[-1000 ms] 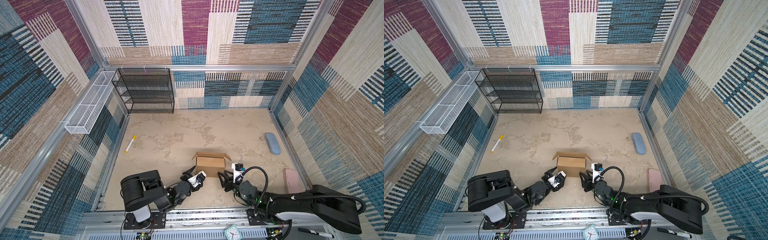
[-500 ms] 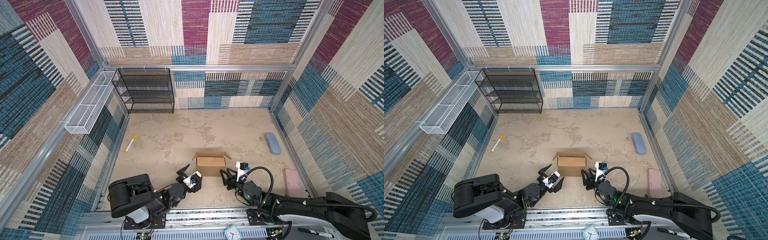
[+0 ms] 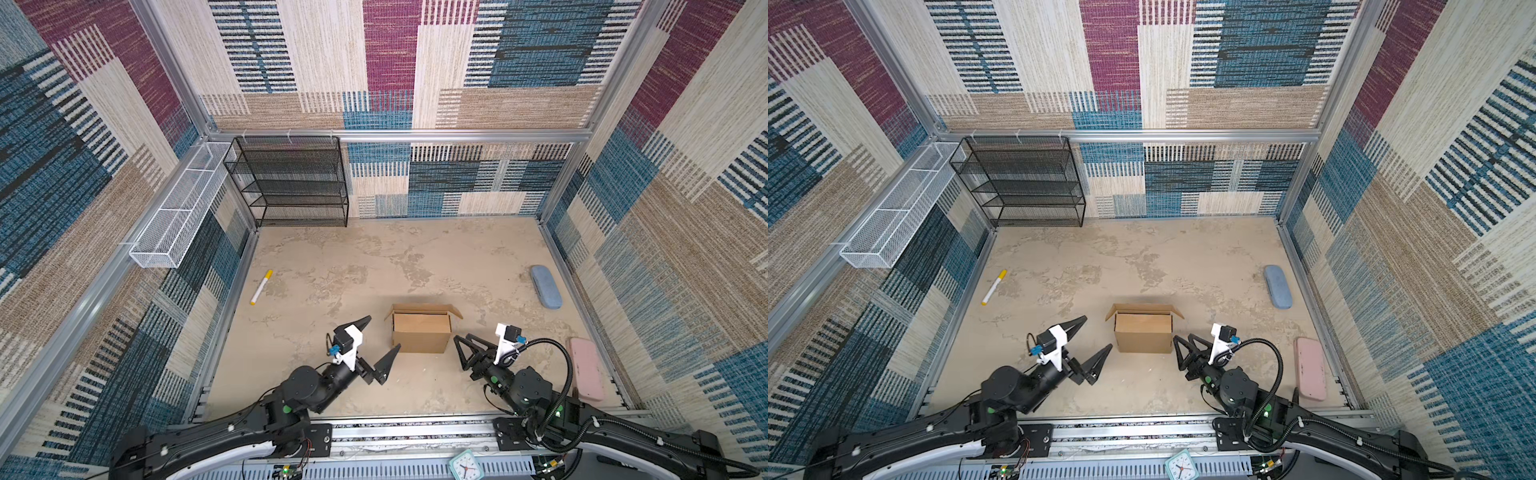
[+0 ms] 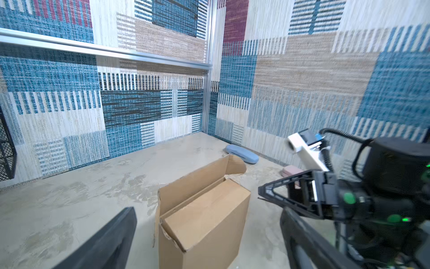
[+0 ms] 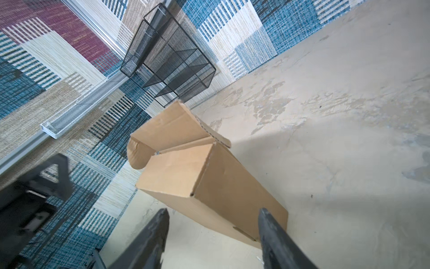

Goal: Fold the paper box

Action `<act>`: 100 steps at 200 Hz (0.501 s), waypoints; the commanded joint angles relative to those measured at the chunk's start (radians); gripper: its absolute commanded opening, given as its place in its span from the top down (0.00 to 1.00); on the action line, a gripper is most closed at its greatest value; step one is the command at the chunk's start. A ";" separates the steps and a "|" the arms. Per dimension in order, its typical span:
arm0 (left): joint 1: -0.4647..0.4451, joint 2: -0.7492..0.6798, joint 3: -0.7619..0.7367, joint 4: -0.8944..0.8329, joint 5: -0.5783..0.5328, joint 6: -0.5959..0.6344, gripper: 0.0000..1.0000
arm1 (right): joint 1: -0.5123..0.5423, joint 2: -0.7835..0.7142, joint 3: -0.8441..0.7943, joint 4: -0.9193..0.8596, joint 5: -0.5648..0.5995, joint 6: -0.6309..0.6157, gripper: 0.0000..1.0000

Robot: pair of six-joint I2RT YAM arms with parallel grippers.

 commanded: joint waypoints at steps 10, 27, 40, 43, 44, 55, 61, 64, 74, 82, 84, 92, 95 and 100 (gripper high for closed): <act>0.002 -0.073 0.073 -0.467 0.065 -0.125 0.01 | 0.001 0.007 0.012 -0.132 0.029 -0.081 0.36; 0.003 -0.017 0.174 -0.561 0.043 -0.148 0.01 | 0.001 0.062 0.086 -0.145 0.038 -0.102 0.36; 0.005 0.027 0.262 -0.630 0.012 -0.158 0.01 | 0.001 0.111 0.146 -0.164 0.042 -0.124 0.36; 0.005 0.038 0.284 -0.647 0.013 -0.151 0.01 | 0.002 0.124 0.166 -0.175 0.042 -0.126 0.36; 0.005 0.041 0.293 -0.653 0.013 -0.150 0.01 | 0.002 0.124 0.166 -0.175 0.042 -0.126 0.36; 0.011 0.095 0.392 -0.744 -0.018 -0.160 0.01 | 0.001 0.156 0.225 -0.194 0.026 -0.152 0.36; 0.021 0.127 0.448 -0.797 -0.009 -0.155 0.01 | 0.001 0.172 0.256 -0.219 0.026 -0.154 0.36; 0.028 0.142 0.473 -0.816 0.003 -0.147 0.01 | 0.001 0.174 0.275 -0.234 0.026 -0.153 0.36; 0.052 0.190 0.547 -0.889 0.033 -0.137 0.01 | 0.000 0.221 0.339 -0.304 0.029 -0.151 0.35; 0.078 0.223 0.597 -0.942 0.060 -0.138 0.01 | -0.001 0.245 0.385 -0.356 0.024 -0.153 0.34; 0.083 0.230 0.608 -0.951 0.070 -0.136 0.01 | -0.002 0.251 0.397 -0.368 0.023 -0.153 0.34; 0.114 0.254 0.645 -0.988 0.105 -0.131 0.01 | -0.002 0.273 0.441 -0.413 0.020 -0.157 0.34; 0.127 0.261 0.658 -1.001 0.116 -0.132 0.01 | -0.002 0.282 0.456 -0.430 0.017 -0.159 0.34; 0.148 0.270 0.677 -1.021 0.134 -0.135 0.01 | -0.002 0.295 0.484 -0.458 0.013 -0.160 0.34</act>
